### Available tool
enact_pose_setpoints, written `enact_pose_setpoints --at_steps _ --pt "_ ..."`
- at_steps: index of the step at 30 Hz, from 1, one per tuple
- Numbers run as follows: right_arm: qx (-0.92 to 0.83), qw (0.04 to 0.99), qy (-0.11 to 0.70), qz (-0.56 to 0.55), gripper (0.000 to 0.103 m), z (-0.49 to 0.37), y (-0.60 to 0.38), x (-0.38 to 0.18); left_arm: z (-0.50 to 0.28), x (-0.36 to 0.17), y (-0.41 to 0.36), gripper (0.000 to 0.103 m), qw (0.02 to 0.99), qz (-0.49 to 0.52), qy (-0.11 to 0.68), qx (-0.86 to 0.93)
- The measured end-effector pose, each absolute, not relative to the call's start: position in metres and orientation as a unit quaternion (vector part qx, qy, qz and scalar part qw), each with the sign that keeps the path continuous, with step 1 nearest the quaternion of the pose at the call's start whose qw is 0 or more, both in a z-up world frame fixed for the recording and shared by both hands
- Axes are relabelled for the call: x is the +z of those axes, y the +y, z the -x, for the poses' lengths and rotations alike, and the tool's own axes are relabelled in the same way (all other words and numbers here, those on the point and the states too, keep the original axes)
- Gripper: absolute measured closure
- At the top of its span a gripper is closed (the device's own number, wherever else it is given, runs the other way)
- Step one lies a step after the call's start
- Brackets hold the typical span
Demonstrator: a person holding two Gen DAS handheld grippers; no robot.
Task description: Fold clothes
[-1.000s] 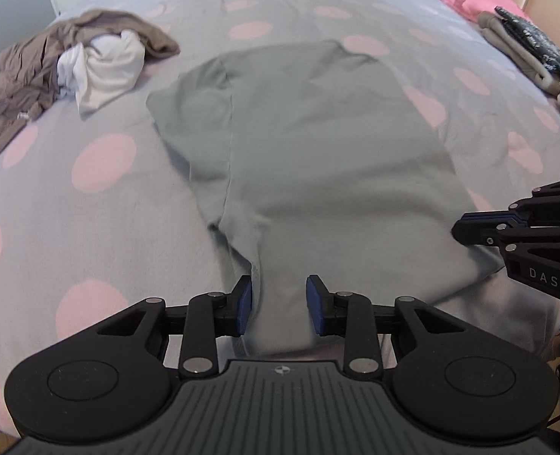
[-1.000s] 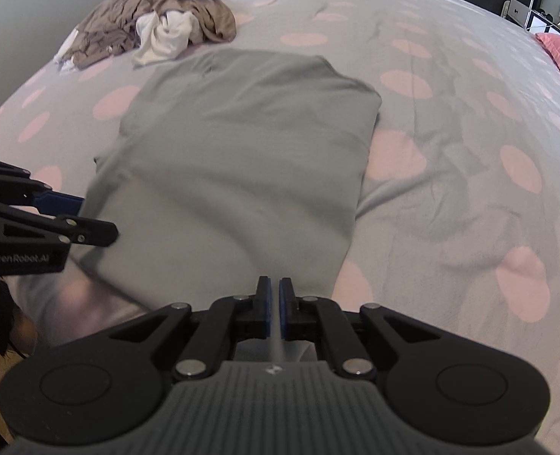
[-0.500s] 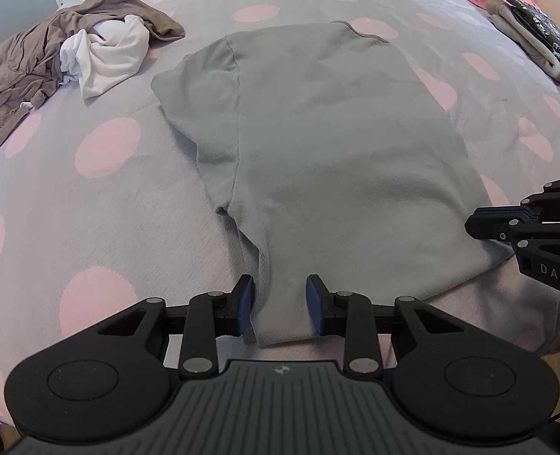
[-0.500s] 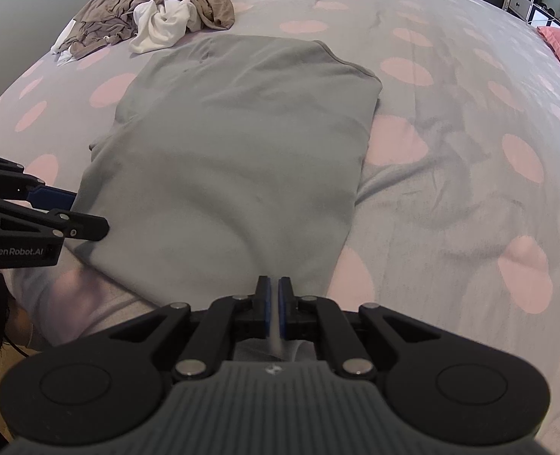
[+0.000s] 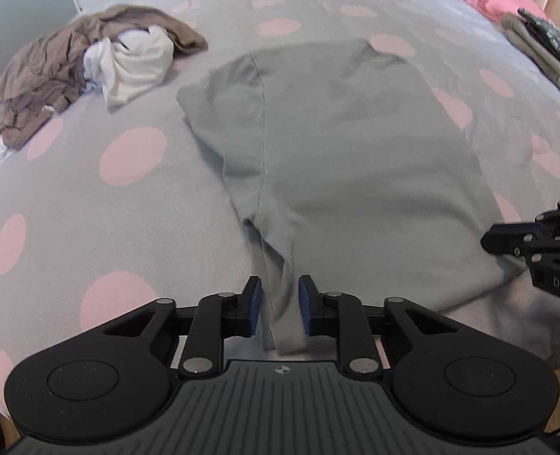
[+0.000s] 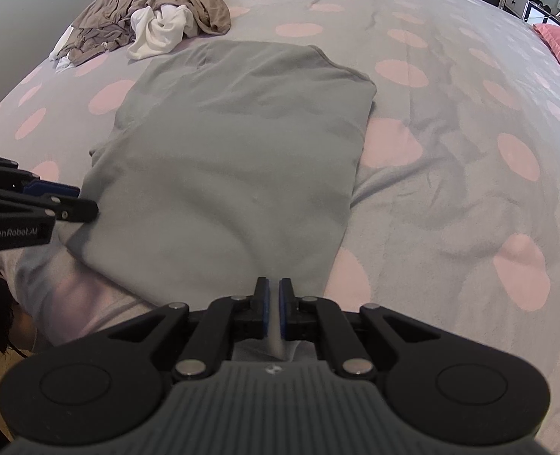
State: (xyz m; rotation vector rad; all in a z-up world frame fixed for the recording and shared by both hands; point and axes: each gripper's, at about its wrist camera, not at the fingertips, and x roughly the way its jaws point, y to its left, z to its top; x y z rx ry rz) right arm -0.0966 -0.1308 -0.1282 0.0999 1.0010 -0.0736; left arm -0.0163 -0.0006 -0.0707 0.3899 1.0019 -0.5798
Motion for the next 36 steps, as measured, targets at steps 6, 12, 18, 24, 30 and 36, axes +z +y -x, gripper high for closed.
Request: enact_pose_setpoints --at_steps 6,12,18,24,30,36 --pt "-0.056 0.884 0.461 -0.061 0.088 0.095 -0.139 -0.119 0.014 -0.061 -0.002 0.085 0.835 -0.169 0.445 -0.274" --pt "-0.067 0.887 0.451 -0.069 0.080 0.090 -0.147 -0.114 0.002 -0.060 0.000 0.085 0.842 -0.149 0.447 -0.262" --pt "-0.078 0.886 0.450 -0.078 0.073 0.083 -0.155 -0.113 -0.011 -0.057 0.002 0.085 0.848 -0.126 0.451 -0.248" --pt "-0.093 0.883 0.450 -0.090 0.068 0.077 -0.165 -0.114 -0.021 -0.056 0.003 0.085 0.852 -0.115 0.453 -0.234" --pt "-0.107 0.881 0.449 -0.101 0.065 0.070 -0.176 -0.113 -0.036 -0.054 0.006 0.083 0.852 -0.082 0.466 -0.226" --pt "-0.118 0.878 0.447 -0.123 0.061 0.062 -0.190 -0.113 -0.048 -0.054 0.002 0.077 0.853 -0.077 0.468 -0.219"
